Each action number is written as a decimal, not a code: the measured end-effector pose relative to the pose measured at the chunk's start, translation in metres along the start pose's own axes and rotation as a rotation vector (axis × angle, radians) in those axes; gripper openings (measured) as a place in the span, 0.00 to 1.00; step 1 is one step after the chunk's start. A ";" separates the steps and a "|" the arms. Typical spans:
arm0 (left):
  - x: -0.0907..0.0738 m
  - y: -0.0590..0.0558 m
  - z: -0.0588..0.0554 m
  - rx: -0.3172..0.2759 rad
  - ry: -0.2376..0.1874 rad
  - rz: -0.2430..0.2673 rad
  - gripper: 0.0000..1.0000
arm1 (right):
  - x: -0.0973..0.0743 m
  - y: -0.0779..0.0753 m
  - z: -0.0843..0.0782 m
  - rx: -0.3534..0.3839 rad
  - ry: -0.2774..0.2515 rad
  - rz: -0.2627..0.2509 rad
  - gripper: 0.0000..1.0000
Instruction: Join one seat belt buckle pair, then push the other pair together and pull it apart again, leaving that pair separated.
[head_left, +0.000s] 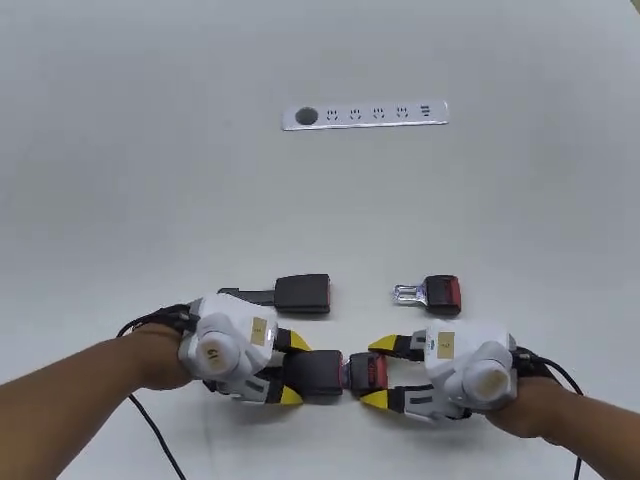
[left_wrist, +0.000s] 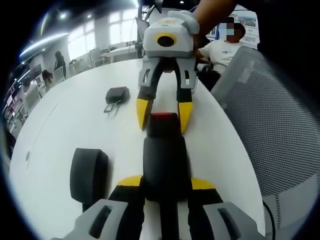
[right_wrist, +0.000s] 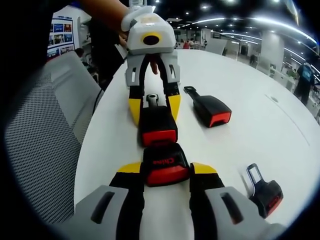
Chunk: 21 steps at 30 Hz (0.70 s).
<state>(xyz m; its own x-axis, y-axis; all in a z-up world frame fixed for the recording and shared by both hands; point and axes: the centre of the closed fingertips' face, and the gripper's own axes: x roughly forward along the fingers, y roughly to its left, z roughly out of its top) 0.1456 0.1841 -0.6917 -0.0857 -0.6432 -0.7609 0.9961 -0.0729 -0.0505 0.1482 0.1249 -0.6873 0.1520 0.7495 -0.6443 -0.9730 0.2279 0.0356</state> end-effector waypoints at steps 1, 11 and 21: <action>0.000 0.000 0.000 -0.001 0.004 0.002 0.33 | 0.000 0.000 0.001 0.004 0.002 -0.002 0.34; 0.001 0.001 0.000 -0.010 0.059 0.021 0.34 | 0.000 0.000 0.002 -0.020 0.050 -0.016 0.35; 0.000 0.000 0.002 -0.037 0.092 0.047 0.42 | -0.004 -0.001 0.005 -0.063 0.082 -0.036 0.35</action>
<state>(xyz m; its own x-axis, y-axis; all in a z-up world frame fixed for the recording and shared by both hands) 0.1455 0.1827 -0.6904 -0.0384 -0.5727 -0.8189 0.9992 -0.0154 -0.0361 0.1498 0.1251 -0.6813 0.1749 0.6878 -0.7045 -0.9766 0.2123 -0.0351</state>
